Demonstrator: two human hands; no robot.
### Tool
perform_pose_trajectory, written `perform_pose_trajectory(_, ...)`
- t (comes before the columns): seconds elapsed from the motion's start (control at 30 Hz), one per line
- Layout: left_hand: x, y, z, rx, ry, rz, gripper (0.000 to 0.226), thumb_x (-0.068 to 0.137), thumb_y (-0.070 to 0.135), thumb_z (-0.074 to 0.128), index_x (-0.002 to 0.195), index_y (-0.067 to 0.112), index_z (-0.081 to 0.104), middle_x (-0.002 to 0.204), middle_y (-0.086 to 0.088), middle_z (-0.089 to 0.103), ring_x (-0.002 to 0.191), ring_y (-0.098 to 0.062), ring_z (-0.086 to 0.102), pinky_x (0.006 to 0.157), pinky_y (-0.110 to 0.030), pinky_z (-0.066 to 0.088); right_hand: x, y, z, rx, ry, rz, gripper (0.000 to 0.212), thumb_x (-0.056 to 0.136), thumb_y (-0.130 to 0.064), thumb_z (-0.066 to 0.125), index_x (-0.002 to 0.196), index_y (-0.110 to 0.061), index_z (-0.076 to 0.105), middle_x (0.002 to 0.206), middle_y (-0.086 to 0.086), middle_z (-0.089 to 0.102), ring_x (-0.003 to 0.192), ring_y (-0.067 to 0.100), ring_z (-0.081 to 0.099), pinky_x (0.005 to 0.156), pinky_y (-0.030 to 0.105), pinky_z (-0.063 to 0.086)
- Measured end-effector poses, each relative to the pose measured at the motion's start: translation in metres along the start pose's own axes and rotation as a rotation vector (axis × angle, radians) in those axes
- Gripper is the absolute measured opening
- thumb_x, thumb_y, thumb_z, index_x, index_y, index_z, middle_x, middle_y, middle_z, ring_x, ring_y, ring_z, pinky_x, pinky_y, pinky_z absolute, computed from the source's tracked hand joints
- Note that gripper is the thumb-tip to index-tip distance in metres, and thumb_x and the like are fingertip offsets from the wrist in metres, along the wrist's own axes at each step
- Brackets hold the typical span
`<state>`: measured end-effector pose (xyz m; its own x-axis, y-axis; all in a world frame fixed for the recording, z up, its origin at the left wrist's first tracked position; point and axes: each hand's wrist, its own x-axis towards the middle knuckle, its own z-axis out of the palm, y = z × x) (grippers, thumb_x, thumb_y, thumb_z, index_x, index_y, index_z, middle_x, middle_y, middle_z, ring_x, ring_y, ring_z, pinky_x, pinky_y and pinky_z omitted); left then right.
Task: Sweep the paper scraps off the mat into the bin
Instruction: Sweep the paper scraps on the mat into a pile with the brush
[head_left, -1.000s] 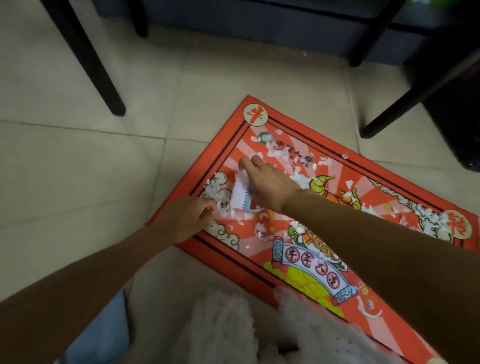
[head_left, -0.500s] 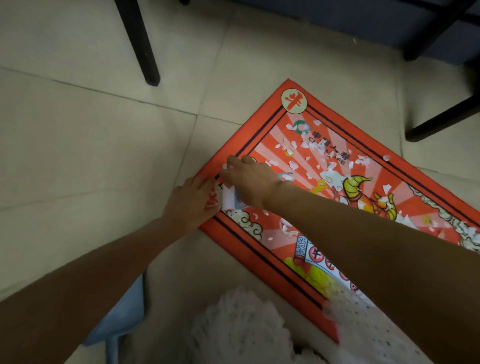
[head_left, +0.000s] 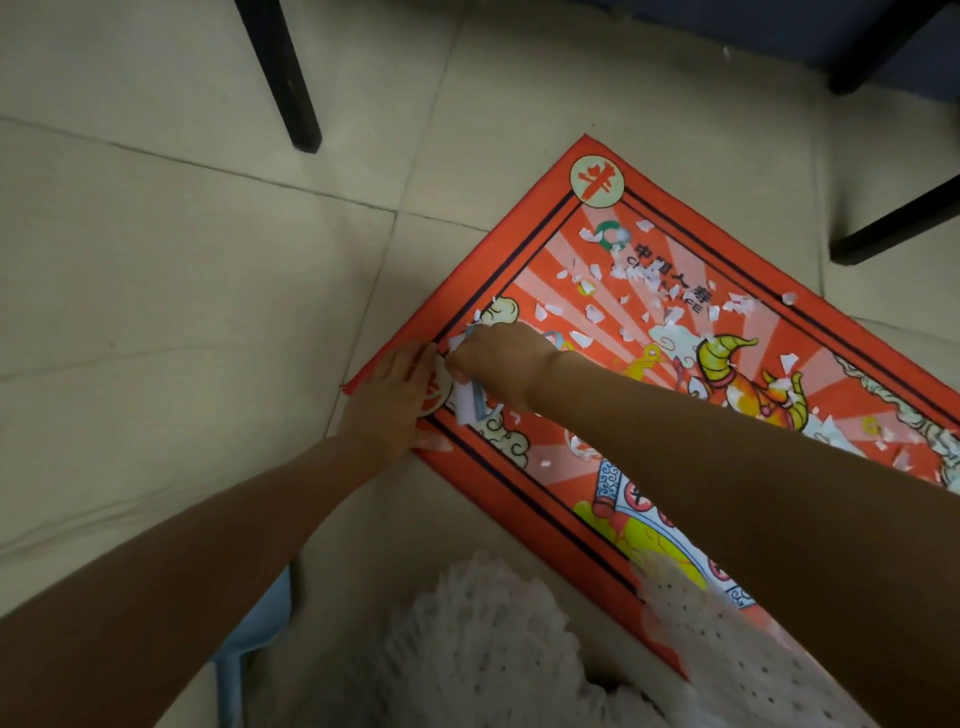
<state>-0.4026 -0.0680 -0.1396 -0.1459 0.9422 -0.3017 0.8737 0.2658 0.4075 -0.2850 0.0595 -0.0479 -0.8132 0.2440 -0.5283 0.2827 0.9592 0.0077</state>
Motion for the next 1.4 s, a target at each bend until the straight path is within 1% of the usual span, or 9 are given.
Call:
perform_pose_trajectory(0.23,0.001,0.011,-0.007,0.074,-0.048,-0.050,0.126,0.062,0.052,0.083,0.155,0.011,0.008,0.160,-0.010,0.010,0.147,-0.026,0.011,0.119,-0.040,0.023,-0.014,0.023,0.005,-0.063,-0.016,0.013,0.032,0.093,-0.005,0.052,0.123,-0.013,0.058,0.118,0.008,0.059,0.105,0.029,0.060,0.069,0.030,0.040)
perform_pose_trajectory(0.47,0.006,0.020,-0.012,0.113,-0.090,-0.085,0.129,0.058,0.049,0.086,0.155,0.016,0.007,0.159,-0.009,0.010,0.146,-0.030,0.012,0.115,-0.047,0.030,-0.042,0.055,0.024,-0.052,0.003,0.068,0.034,0.092,-0.006,0.054,0.124,-0.017,0.059,0.113,0.009,0.061,0.098,0.029,0.062,0.064,0.031,0.041)
perform_pose_trajectory(0.6,0.008,0.025,-0.013,0.125,-0.115,-0.102,0.131,0.059,0.052,0.085,0.155,0.017,0.004,0.159,-0.010,0.008,0.147,-0.031,0.009,0.117,-0.048,0.027,-0.048,0.061,0.029,0.064,-0.025,-0.024,0.031,0.088,-0.020,0.061,0.118,-0.021,0.063,0.108,0.000,0.065,0.098,0.021,0.058,0.064,0.029,0.044)
perform_pose_trajectory(0.77,0.006,0.027,-0.013,0.157,-0.133,-0.116,0.131,0.060,0.055,0.083,0.155,0.018,0.002,0.160,-0.009,0.005,0.147,-0.031,0.007,0.116,-0.048,0.028,-0.054,0.071,0.026,0.029,-0.211,-0.105,0.064,0.076,-0.016,0.071,0.136,-0.025,0.048,0.128,0.007,0.048,0.112,0.024,0.053,0.082,0.041,0.055)
perform_pose_trajectory(0.87,0.006,0.027,-0.014,0.169,-0.148,-0.112,0.130,0.062,0.055,0.082,0.155,0.018,-0.001,0.160,-0.009,0.003,0.147,-0.031,0.005,0.117,-0.048,0.027,-0.054,0.075,0.023,-0.027,-0.145,-0.161,0.074,0.081,-0.002,0.063,0.146,-0.025,0.037,0.139,0.006,0.047,0.119,0.028,0.051,0.082,0.043,0.055)
perform_pose_trajectory(0.97,0.005,0.026,-0.014,0.156,-0.148,-0.109,0.130,0.062,0.054,0.082,0.155,0.017,0.000,0.160,-0.010,0.003,0.148,-0.031,0.005,0.116,-0.050,0.027,-0.055,0.076,0.013,-0.044,-0.013,-0.209,0.067,0.081,0.005,0.061,0.141,-0.022,0.045,0.137,0.004,0.052,0.116,0.029,0.055,0.078,0.042,0.056)
perform_pose_trajectory(1.13,0.005,0.025,-0.013,0.119,-0.125,-0.115,0.133,0.059,0.052,0.085,0.155,0.014,0.000,0.161,-0.009,0.005,0.148,-0.029,0.007,0.118,-0.046,0.023,-0.039,0.056,0.011,0.064,0.121,-0.280,0.062,0.084,0.009,0.054,0.138,-0.022,0.050,0.138,0.002,0.053,0.123,0.026,0.052,0.089,0.043,0.051)
perform_pose_trajectory(1.3,0.002,0.025,-0.012,0.129,-0.083,-0.091,0.131,0.058,0.055,0.083,0.154,0.010,0.006,0.159,-0.011,0.013,0.147,-0.028,0.014,0.119,-0.041,0.022,-0.016,0.029,0.018,0.012,0.110,-0.244,0.039,0.097,-0.014,0.048,0.135,-0.019,0.054,0.128,0.007,0.059,0.116,0.028,0.057,0.089,0.038,0.052)
perform_pose_trajectory(1.4,0.000,0.026,-0.013,0.112,-0.063,-0.105,0.132,0.057,0.052,0.085,0.154,0.009,0.006,0.159,-0.011,0.014,0.146,-0.028,0.016,0.118,-0.041,0.024,-0.018,0.022,0.011,-0.113,0.067,-0.211,0.043,0.097,-0.008,0.046,0.139,-0.018,0.051,0.128,0.008,0.058,0.117,0.027,0.056,0.080,0.033,0.048)
